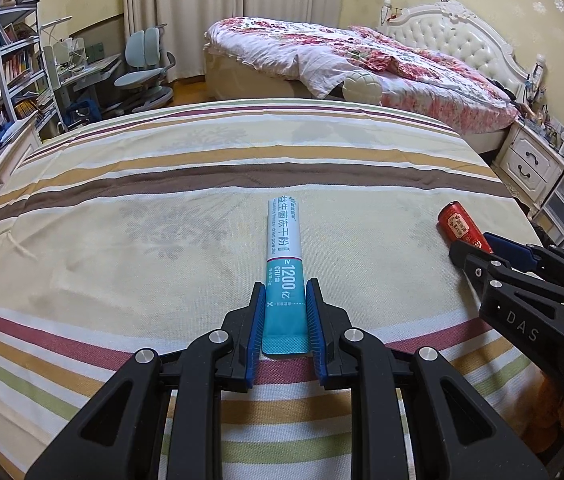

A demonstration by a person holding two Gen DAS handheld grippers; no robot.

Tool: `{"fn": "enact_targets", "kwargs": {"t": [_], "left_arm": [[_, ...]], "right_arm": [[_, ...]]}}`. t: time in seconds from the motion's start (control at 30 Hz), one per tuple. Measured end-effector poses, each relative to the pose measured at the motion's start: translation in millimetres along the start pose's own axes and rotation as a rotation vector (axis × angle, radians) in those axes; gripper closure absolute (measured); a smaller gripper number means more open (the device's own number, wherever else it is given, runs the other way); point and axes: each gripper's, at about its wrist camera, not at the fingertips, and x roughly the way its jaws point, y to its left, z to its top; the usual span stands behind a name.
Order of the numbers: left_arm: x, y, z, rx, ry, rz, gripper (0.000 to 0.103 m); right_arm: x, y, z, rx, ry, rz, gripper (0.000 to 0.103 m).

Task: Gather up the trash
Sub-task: 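Grasp the red bottle with the right tool while the left tool holds the teal tube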

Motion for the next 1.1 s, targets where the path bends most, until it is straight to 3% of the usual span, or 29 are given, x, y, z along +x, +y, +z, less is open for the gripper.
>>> {"fn": "enact_targets", "kwargs": {"t": [0.1,1.1], "left_arm": [[-1.4,0.5,-1.1,-0.002,-0.002,-0.002,0.081],[-17.7,1.7,-6.1,-0.012,-0.031,-0.049,0.081]], "right_arm": [[-1.4,1.0,-0.2,-0.009,-0.001,-0.005,0.08],[-27.5,-0.2,-18.3,0.032,-0.02,-0.008,0.08]]}}
